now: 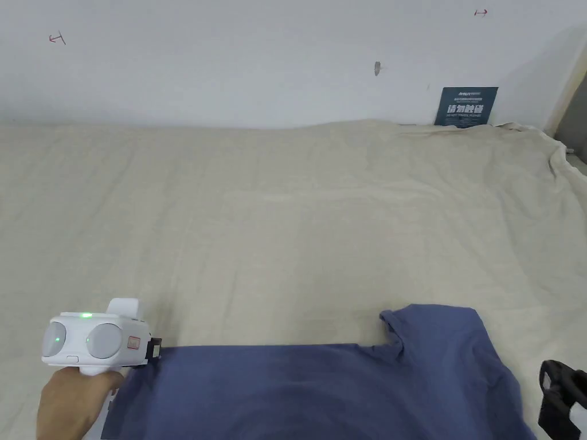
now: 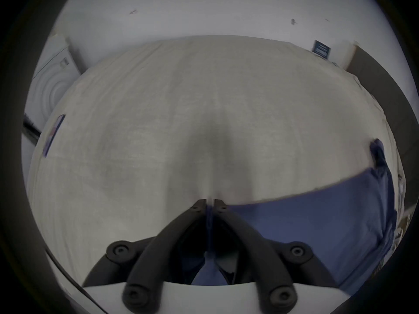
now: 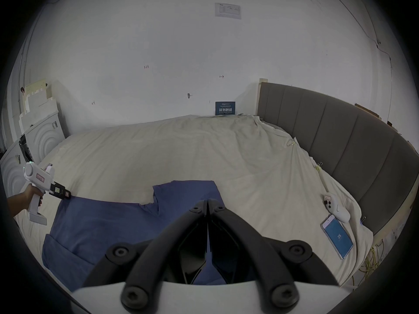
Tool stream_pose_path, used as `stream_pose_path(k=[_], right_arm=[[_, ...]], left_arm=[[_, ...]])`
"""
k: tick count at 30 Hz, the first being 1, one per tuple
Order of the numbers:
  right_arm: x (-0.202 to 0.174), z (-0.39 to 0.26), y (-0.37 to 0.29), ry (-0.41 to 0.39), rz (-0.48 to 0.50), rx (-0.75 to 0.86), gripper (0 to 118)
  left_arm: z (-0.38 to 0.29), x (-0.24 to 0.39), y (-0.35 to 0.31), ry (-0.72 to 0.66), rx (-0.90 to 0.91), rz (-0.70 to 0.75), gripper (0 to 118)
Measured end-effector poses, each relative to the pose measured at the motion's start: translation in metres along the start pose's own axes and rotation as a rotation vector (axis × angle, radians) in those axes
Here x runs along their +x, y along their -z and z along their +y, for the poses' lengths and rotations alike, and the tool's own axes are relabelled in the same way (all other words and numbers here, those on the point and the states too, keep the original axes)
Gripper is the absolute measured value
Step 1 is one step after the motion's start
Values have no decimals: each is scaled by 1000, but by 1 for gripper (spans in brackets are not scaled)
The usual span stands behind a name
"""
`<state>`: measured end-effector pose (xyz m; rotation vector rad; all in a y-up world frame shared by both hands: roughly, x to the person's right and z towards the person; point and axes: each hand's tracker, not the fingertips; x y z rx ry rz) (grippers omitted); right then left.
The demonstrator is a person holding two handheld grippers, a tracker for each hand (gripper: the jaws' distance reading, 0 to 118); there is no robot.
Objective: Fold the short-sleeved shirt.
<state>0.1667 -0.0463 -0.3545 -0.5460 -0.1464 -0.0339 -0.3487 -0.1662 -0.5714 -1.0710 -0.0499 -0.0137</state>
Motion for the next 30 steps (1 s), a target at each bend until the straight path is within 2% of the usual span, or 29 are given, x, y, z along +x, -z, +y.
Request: stream_pose_path(k=[3, 5, 7, 8, 10, 11, 12, 15, 20, 22, 24, 26, 27, 29, 30], right_arm=[[12, 4, 23, 9, 9, -35, 0], [19, 10, 43, 7, 15, -84, 0], [27, 11, 65, 14, 12, -106, 7], [29, 12, 78, 0, 13, -140, 18], [31, 15, 105, -32, 33, -229, 64], [31, 14, 117, -33, 24, -234, 77], [31, 14, 128, -42, 18, -256, 84], [31, 10, 163, -62, 5, -295, 84], [22, -2, 206, -155, 6, -441, 83], [16, -10, 210, -177, 2, -485, 79], [12, -16, 212, -199, 0, -500, 68], [11, -18, 207, -165, 38, -490, 56], [12, -16, 205, -141, 48, -489, 41], [11, -14, 196, -131, 72, -458, 3], [14, -13, 194, -144, 67, -443, 3]], left_arm=[[-1, 3, -8, 26, 22, 30, 0], [-3, 5, -27, 11, 66, -15, 0], [-7, 6, -45, 9, 106, -54, 0], [-9, 8, -57, 27, 129, -55, 0], [-13, 9, -75, 50, 157, -57, 0], [-14, 8, -82, 58, 170, -62, 0], [-16, 11, -92, 52, 173, -69, 0], [-21, 12, -109, 58, 196, -76, 0], [-25, 3, -110, 32, 204, -90, 0], [-28, -2, -107, 13, 197, -98, 0], [-31, -5, -104, 8, 193, -95, 0], [-33, -6, -103, 6, 186, -91, 0], [-33, -7, -102, 6, 182, -89, 0], [-34, -7, -101, 5, 180, -85, 0], [-35, -7, -101, 4, 180, -83, 0]])
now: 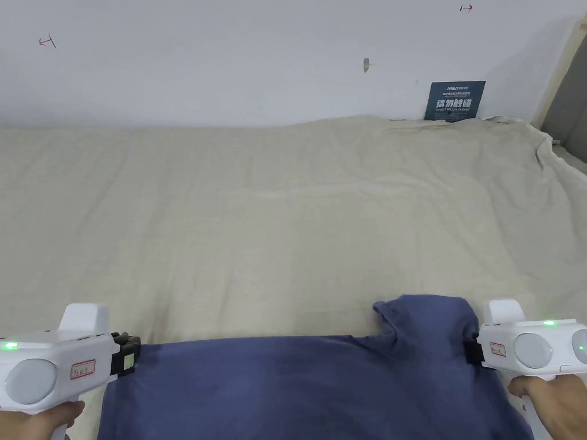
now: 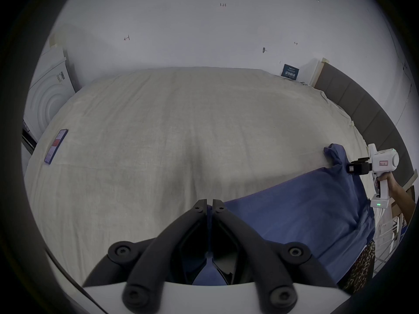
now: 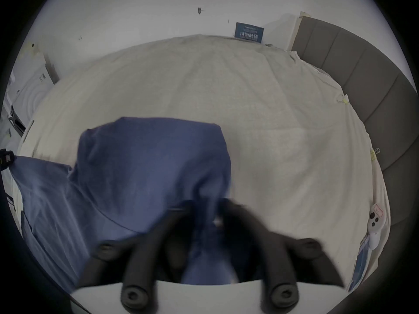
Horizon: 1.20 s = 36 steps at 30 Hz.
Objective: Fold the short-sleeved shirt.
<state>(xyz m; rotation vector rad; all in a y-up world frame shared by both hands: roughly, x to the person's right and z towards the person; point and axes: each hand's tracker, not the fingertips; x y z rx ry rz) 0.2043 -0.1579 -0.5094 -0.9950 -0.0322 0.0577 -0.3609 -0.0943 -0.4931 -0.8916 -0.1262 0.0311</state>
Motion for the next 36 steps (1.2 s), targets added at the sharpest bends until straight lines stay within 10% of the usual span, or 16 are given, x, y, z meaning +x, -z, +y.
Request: stream_pose_path(k=[22, 36], right_arm=[[38, -84, -197, 62, 155, 324, 3], [27, -211, -210, 108, 133, 207, 3]], left_arm=[[-53, -17, -82, -79, 70, 55, 0], [-168, -17, -105, -107, -13, 63, 0]])
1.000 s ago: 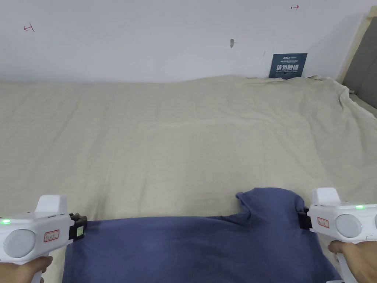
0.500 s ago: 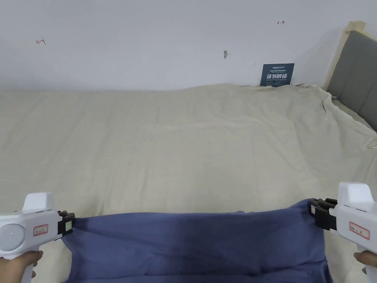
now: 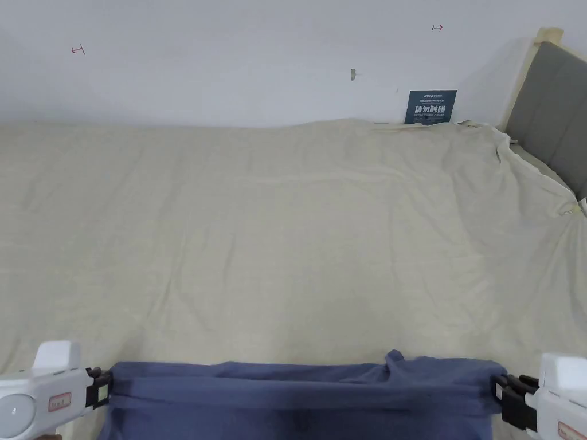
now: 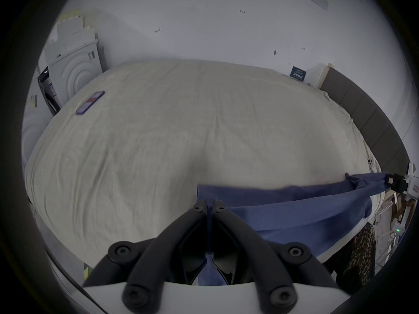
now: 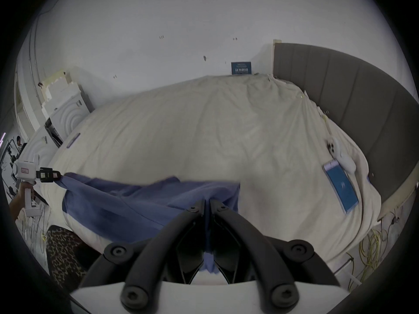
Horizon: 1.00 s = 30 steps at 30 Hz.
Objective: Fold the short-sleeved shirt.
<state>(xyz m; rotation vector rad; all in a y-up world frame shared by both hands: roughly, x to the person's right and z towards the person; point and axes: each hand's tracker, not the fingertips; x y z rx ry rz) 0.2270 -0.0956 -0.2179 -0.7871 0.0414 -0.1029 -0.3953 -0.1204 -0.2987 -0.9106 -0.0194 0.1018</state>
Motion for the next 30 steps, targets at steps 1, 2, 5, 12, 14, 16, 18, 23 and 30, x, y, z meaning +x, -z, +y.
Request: stream_pose_path(k=[1, 2, 5, 12, 14, 16, 18, 23, 30], right_arm=[[1, -8, 2, 13, -5, -13, 3], [2, -15, 4, 28, -6, -25, 3], [1, -34, 12, 38, -29, -62, 3], [1, -63, 37, 59, -76, -141, 3], [1, -66, 41, 65, -85, -149, 3], [-1, -65, 40, 67, -92, -153, 3], [-5, -61, 36, 62, -97, -149, 5], [-18, -41, 14, 28, -95, -92, 84], [-50, 21, -30, -35, -50, 124, 87]], left_arm=[[-10, 0, 1, -4, -10, 7, 0], [-18, -2, 2, -7, -16, 11, 0], [-44, -3, 4, -12, -40, 21, 0], [-75, -3, 14, -8, -55, 49, 0], [-77, -1, 16, 3, -57, 58, 0], [-78, 1, 18, 16, -52, 65, 0], [-76, 3, 16, 20, -54, 68, 10], [-63, 8, -1, 25, -38, 74, 93], [-9, 21, -58, 16, 195, 32, 102]])
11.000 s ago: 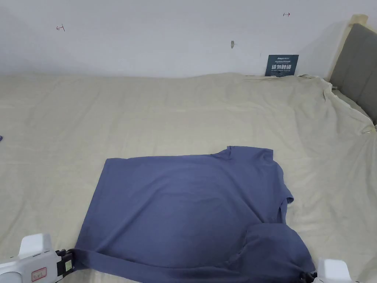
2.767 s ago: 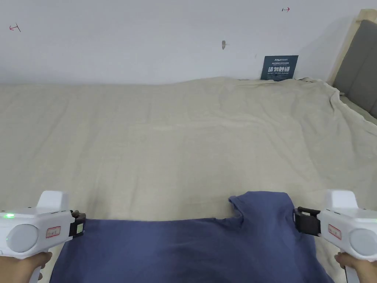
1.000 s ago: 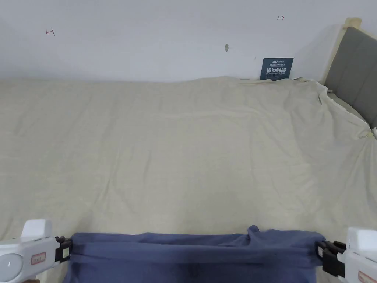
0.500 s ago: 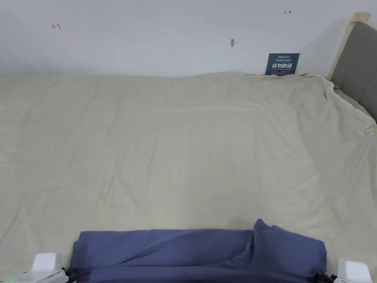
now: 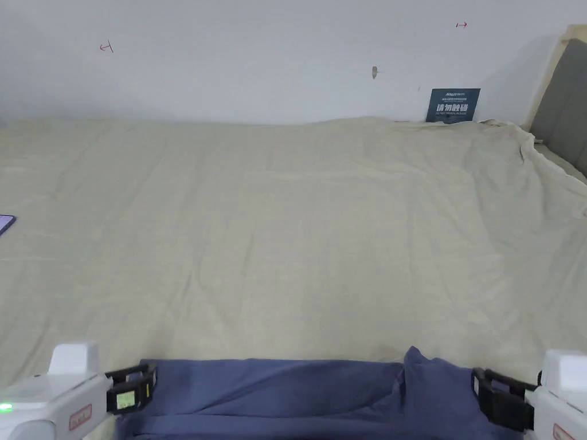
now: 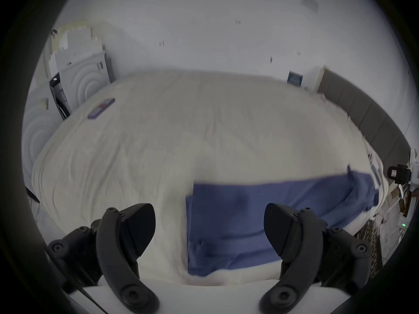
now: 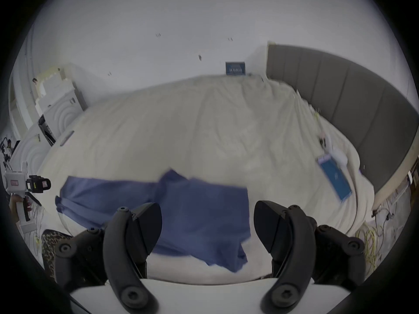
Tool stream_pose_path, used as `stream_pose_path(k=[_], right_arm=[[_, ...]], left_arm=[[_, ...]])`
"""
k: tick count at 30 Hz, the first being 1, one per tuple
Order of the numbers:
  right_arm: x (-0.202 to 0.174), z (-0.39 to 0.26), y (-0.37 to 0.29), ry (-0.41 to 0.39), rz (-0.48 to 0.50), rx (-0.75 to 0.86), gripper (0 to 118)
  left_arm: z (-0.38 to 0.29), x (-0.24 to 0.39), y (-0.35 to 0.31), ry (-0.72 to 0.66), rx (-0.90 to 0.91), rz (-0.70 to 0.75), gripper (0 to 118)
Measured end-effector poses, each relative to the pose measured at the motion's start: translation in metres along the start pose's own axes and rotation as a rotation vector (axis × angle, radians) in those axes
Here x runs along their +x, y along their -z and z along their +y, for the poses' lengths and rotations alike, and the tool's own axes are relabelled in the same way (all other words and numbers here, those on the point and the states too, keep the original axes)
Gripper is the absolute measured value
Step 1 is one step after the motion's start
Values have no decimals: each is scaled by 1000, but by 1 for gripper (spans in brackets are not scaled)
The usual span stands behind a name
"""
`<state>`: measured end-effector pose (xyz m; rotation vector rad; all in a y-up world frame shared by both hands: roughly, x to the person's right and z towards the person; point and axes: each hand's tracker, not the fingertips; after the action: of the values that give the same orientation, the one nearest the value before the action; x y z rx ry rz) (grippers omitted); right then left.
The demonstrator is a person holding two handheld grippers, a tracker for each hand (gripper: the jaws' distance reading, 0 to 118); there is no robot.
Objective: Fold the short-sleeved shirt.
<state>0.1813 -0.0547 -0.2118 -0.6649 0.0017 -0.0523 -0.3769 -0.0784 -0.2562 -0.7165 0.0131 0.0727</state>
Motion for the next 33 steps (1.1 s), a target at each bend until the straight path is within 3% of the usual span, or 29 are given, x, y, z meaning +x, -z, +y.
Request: stream_pose_path(k=[7, 11, 13, 14, 15, 16, 17, 18, 28, 33], right_arm=[[-33, 56, -32, -75, -47, 239, 87], [-46, 69, -43, -75, -99, 328, 86], [-50, 72, -47, -74, -104, 356, 72], [-49, 73, -47, -72, -98, 363, 53], [-50, 75, -48, -71, -96, 373, 18], [-51, 76, -48, -66, -93, 383, 0], [-50, 77, -49, -55, -77, 386, 0], [-46, 78, -48, -43, -49, 388, 0], [-49, 79, -49, -78, -47, 381, 0], [-52, 79, -48, -80, -50, 369, 0]], left_arm=[[60, 21, -38, 54, 232, 58, 102], [72, 32, -43, 46, 326, 72, 98], [74, 39, -46, 45, 361, 50, 78], [74, 42, -48, 43, 383, 35, 61], [73, 45, -48, 43, 400, 28, 36], [72, 46, -47, 38, 415, 16, 19], [71, 47, -47, 31, 421, -9, 4], [71, 48, -48, 15, 425, -38, 0], [64, 21, -34, -18, 276, -112, 0], [59, -10, -17, -109, 134, -205, 0]])
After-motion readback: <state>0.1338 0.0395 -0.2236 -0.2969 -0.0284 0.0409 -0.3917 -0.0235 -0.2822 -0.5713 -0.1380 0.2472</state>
